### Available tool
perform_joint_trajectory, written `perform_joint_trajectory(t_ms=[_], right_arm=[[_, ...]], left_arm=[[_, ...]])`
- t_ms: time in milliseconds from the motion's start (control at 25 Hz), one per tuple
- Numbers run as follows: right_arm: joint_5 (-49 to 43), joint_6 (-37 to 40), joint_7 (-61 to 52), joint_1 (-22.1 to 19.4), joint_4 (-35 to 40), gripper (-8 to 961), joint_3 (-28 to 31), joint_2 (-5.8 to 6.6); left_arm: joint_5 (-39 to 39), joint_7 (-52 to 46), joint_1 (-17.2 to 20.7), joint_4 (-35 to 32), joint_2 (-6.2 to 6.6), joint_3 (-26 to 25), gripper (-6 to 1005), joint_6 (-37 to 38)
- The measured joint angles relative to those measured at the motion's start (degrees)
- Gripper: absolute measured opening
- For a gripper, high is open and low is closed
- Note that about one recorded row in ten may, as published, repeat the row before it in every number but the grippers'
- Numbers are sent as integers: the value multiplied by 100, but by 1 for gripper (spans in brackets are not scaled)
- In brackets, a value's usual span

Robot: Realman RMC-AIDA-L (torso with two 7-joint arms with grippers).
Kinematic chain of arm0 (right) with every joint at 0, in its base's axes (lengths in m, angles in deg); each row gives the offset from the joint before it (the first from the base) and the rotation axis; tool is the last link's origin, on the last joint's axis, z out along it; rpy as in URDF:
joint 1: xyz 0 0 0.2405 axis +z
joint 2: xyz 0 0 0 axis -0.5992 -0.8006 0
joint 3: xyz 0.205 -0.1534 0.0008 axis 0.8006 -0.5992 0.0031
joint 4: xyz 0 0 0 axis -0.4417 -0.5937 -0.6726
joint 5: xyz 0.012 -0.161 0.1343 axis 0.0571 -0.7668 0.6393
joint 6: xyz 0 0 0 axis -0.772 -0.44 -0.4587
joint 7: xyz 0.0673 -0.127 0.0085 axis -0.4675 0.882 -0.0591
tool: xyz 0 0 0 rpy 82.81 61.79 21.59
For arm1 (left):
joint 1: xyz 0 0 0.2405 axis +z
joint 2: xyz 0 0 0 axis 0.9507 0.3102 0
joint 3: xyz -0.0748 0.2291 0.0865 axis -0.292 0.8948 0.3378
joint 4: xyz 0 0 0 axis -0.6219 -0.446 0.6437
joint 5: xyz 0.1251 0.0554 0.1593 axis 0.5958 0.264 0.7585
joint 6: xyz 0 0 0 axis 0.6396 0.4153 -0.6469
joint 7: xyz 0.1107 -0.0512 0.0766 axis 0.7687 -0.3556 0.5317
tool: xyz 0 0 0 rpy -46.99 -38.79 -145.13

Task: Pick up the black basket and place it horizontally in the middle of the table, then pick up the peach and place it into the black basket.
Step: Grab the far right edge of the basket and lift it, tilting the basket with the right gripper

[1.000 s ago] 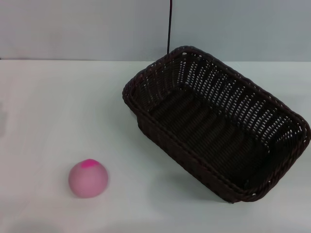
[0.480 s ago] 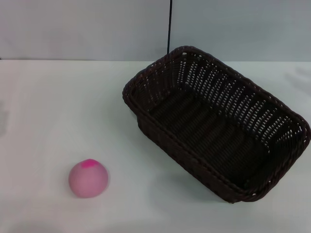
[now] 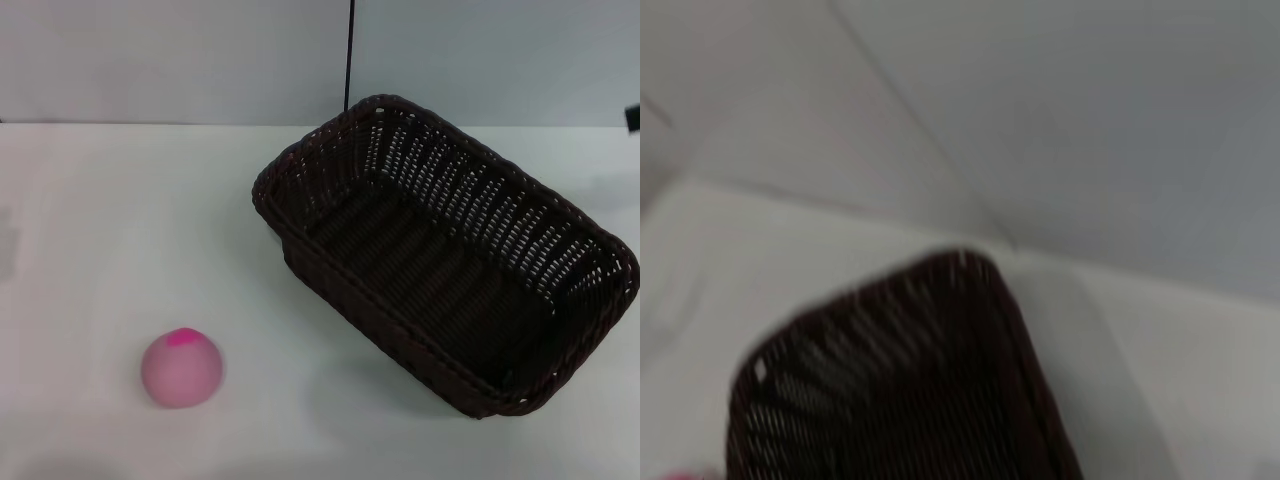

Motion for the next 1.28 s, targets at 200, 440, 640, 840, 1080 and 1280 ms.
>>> perform_joint_trajectory(t_ms=[200, 440, 640, 840, 1080, 1280], right_arm=[[-334, 62, -96, 106, -223, 804, -436, -9], [-417, 2, -103, 120, -680, 803, -650, -40], [-431, -114, -82, 108, -947, 802, -659, -51], [-459, -207, -61, 71, -1066, 802, -662, -39], [-710, -342, -57, 65, -1286, 801, -672, -8], [-729, -435, -55, 82, -1483, 800, -763, -36]], left_arm=[[4, 0, 22, 4, 0, 52, 728, -33], [8, 0, 27, -4, 0, 68, 729, -45], [8, 0, 25, 8, 0, 79, 728, -52], [7, 0, 11, 10, 0, 80, 726, -61], [5, -3, -15, 14, 0, 79, 724, -133], [4, -84, -42, 15, 0, 79, 723, -187]])
